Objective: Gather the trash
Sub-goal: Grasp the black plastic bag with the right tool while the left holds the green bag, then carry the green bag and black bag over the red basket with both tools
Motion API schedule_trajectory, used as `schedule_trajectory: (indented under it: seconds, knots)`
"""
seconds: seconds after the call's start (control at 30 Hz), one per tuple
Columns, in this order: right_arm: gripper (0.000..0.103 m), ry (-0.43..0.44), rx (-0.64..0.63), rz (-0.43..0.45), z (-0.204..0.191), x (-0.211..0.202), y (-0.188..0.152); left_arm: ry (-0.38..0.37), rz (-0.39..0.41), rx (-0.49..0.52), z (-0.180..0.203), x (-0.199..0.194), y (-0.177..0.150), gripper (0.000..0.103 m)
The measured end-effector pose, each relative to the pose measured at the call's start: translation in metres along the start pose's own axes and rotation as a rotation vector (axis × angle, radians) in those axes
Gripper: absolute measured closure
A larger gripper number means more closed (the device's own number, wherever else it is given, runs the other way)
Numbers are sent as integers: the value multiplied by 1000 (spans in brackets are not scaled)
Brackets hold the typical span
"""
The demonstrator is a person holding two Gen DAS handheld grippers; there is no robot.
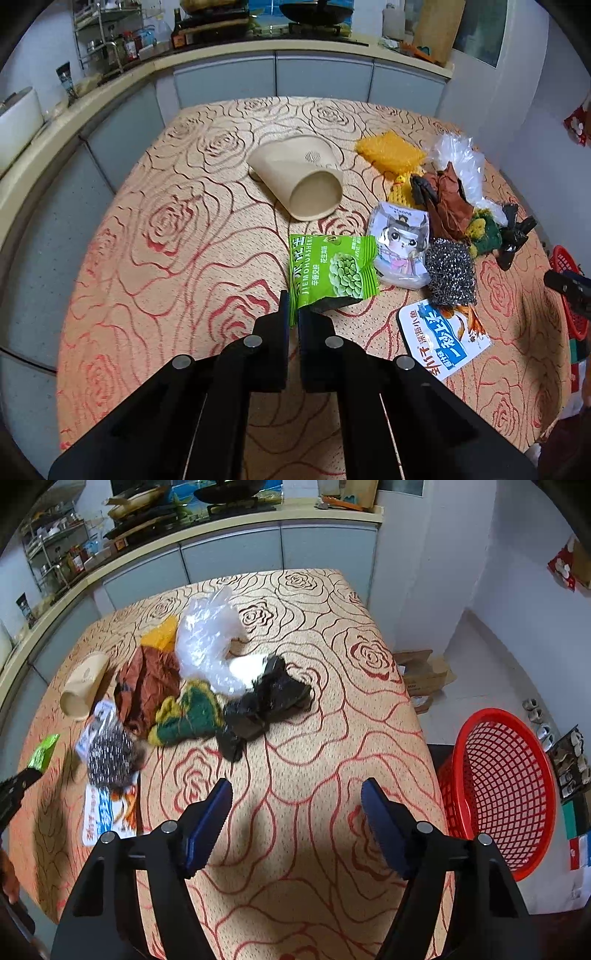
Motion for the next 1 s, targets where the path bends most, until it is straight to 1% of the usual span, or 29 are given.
schedule_trajectory:
  seconds: [0.07, 0.3, 0.47, 0.63, 0.7, 0.8, 0.87, 0.9, 1.0]
  knots:
    - [34, 9, 10, 5, 0, 2, 7, 10, 9, 3, 0, -5, 1, 98]
    - [34, 36, 18, 15, -9, 11, 29, 2, 23, -10, 0, -11, 7, 98]
    - [41, 52, 5, 2, -23, 25, 40, 4, 22, -9, 1, -12, 8, 98]
    - [44, 50, -8, -15, -33, 40, 44, 9, 20, -12, 2, -12, 9, 98]
    - [47, 41, -14, -26, -36, 46, 44, 12, 20, -14, 2, -12, 10, 98]
    - [56, 41, -10, -56, -38, 56, 43, 14, 15, -14, 2, -12, 9, 98]
    - [64, 45, -6, -70, -37, 60, 42, 15, 11, -11, 3, -11, 8, 98]
    - [66, 47, -2, -79, -36, 63, 41, 16, 10, -10, 3, -11, 8, 98]
    - [75, 61, 4, -82, -33, 65, 41, 21, 10, -6, 5, -10, 8, 98]
Point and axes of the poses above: each gripper's, at about its wrist camera, not at the fingertips, and x roughly the way its jaws point, z to its right, y to its top, the point moved 2 cm from there along x, roughly the way its jaws point, and after that the axes turned 6 degrees about x, right-handed, at the moved point
